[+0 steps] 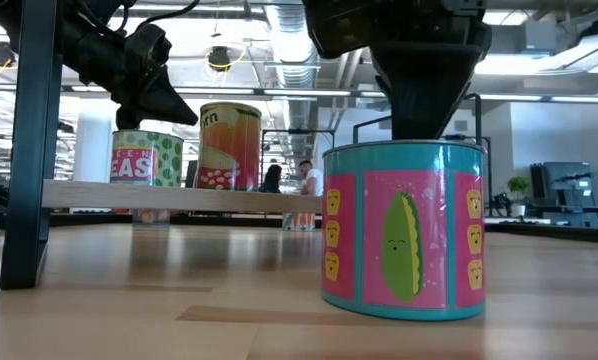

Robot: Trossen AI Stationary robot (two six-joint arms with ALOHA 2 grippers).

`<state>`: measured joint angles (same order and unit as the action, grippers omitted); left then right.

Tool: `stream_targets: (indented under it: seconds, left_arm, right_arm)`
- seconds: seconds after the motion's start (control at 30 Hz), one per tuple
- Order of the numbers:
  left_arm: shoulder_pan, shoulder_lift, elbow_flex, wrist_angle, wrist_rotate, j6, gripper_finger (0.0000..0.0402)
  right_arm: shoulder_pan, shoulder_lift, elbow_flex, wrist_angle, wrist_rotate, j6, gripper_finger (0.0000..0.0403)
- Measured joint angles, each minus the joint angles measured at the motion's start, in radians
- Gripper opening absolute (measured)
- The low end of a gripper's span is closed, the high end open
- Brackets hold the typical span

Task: Pick and place cans onto a shelf
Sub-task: Put the canned oranges on the shelf

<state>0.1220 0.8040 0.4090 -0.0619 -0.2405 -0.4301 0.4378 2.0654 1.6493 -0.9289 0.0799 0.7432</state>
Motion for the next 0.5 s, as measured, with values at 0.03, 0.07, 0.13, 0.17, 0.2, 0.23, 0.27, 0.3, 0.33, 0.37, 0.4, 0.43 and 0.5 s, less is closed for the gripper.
stream_targets:
  seconds: [0.03,0.07,0.13,0.17,0.2,0.23,0.27,0.3,0.33,0.37,0.4,0.43,0.5]
  left_arm:
    - [0.000,0.000,0.000,0.000,0.000,0.000,0.0000]
    - [0.000,0.000,0.000,0.000,0.000,0.000,0.0000]
    - [0.000,0.000,0.000,0.000,0.000,0.000,0.0000]
    - [0.000,0.000,0.000,0.000,0.000,0.000,0.0000]
    - [0.000,0.000,0.000,0.000,0.000,0.000,0.0000]
    - [0.000,0.000,0.000,0.000,0.000,0.000,0.0000]
    - [0.000,0.000,0.000,0.000,0.000,0.000,0.0000]
    - [0.000,0.000,0.000,0.000,0.000,0.000,0.0000]
    - [0.000,0.000,0.000,0.000,0.000,0.000,0.0000]
    - [0.000,0.000,0.000,0.000,0.000,0.000,0.0000]
    - [0.000,0.000,0.000,0.000,0.000,0.000,0.0000]
    - [0.000,0.000,0.000,0.000,-0.001,0.000,0.0000]
    - [0.000,0.000,0.000,0.000,-0.006,0.000,0.0000]
  right_arm:
    - [0.005,-0.006,-0.001,-0.005,-0.002,-0.007,0.0008]
    - [0.008,-0.016,-0.002,-0.011,-0.007,-0.009,0.0009]
    - [0.015,-0.047,-0.002,-0.013,-0.010,-0.010,0.0007]
    - [0.016,-0.070,-0.002,-0.019,-0.010,-0.011,0.0006]
    - [0.016,-0.094,-0.002,-0.025,-0.011,-0.011,0.0005]
    - [0.013,-0.119,-0.001,-0.029,-0.010,-0.011,0.0005]
    - [0.005,-0.145,0.000,-0.034,-0.008,-0.011,0.0005]
    - [-0.005,-0.168,0.000,-0.040,-0.004,-0.011,0.0005]
    - [-0.018,-0.189,0.000,-0.047,0.004,-0.011,0.0005]
    - [-0.035,-0.206,0.003,-0.057,0.016,-0.013,0.0004]
    - [-0.055,-0.216,0.017,-0.072,0.029,-0.023,0.0004]
    - [-0.074,-0.223,0.034,-0.085,0.046,-0.044,0.0003]
    - [-0.123,-0.217,0.078,-0.119,0.068,-0.111,0.0003]
